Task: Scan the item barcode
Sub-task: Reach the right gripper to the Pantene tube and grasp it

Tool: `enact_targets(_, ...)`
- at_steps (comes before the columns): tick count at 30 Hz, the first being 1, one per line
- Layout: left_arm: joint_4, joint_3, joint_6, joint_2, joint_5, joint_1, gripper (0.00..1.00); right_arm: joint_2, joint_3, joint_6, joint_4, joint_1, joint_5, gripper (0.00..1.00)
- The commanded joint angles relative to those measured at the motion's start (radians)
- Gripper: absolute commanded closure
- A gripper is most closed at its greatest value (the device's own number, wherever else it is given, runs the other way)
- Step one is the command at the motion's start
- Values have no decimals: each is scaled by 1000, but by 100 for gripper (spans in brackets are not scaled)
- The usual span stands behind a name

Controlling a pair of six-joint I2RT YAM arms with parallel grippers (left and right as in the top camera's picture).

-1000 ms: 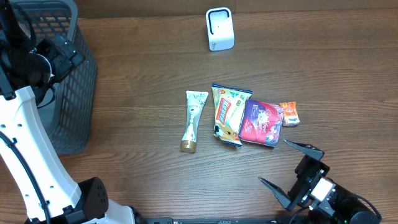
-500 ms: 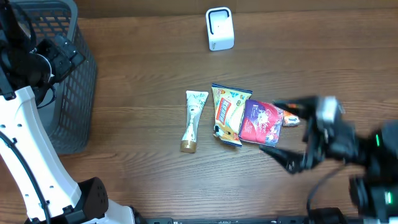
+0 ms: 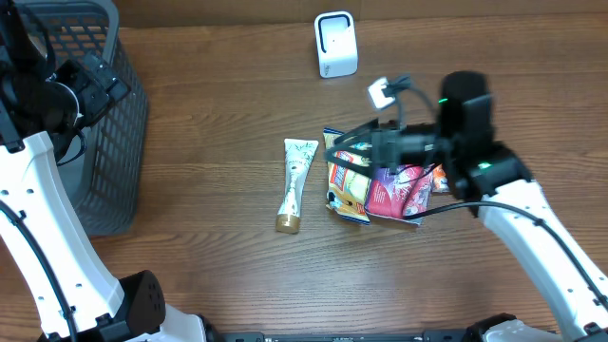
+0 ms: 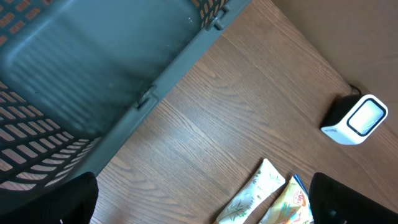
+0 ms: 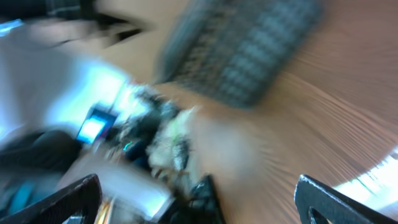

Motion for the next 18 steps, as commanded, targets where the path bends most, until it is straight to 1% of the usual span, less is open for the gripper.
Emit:
enact_targets(1, 1, 0, 19, -6, 3, 4, 0, 24, 25, 79, -138, 111, 660, 0)
enact_targets(3, 1, 0, 19, -6, 3, 5, 0, 57, 32, 87, -216, 152, 804, 0)
enact_targets(7, 1, 0, 19, -6, 3, 5, 0, 151, 89, 87, -283, 192, 816, 0)
enact_targets(10, 1, 0, 19, -6, 3, 4, 0, 239, 204, 73, -389, 216, 818, 0)
enact_targets(14, 1, 0, 19, -6, 3, 5, 0, 357, 376, 48, -552, 248, 880, 0)
enact_targets(16, 1, 0, 19, -6, 3, 4, 0, 394, 402, 49, -529, 266, 879, 0)
enact_targets(18, 1, 0, 19, -6, 3, 5, 0, 409, 402, 49, -490, 281, 818, 0)
